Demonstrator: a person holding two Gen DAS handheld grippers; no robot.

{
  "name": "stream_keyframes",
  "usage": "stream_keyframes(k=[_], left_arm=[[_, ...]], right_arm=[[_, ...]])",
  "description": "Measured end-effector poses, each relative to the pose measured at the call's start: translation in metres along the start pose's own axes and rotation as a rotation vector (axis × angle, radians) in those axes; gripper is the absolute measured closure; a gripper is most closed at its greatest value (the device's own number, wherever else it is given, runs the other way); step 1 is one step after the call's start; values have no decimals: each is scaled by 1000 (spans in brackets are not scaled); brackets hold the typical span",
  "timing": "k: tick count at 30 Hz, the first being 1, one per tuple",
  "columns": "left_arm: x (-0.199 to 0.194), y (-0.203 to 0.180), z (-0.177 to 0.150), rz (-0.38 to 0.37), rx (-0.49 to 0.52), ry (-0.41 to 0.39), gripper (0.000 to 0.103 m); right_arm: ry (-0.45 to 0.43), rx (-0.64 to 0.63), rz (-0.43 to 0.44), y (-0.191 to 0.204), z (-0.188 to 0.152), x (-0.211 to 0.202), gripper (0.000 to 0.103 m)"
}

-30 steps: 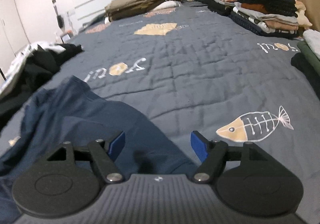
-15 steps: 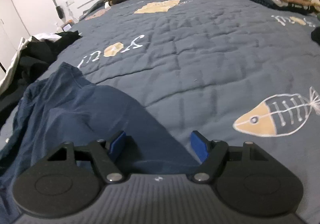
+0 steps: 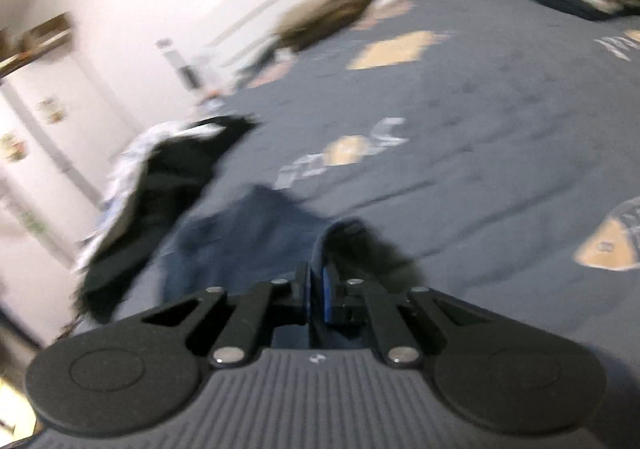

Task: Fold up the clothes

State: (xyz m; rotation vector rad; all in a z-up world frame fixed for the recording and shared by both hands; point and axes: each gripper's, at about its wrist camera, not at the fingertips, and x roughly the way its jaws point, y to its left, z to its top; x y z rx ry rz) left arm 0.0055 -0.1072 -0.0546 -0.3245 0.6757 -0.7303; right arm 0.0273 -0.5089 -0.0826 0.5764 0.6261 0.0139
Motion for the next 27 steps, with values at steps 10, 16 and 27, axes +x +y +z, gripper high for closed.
stream_keyframes(k=[10, 16, 27], left_arm=[[-3, 6, 5, 50, 20, -21, 45], [4, 11, 8, 68, -13, -25, 44], [14, 0, 9, 150, 59, -26, 39]], right_arm=[[54, -149, 195, 73, -13, -11, 100], [223, -302, 312, 129, -70, 0, 100], [354, -505, 366, 152, -83, -27, 93]])
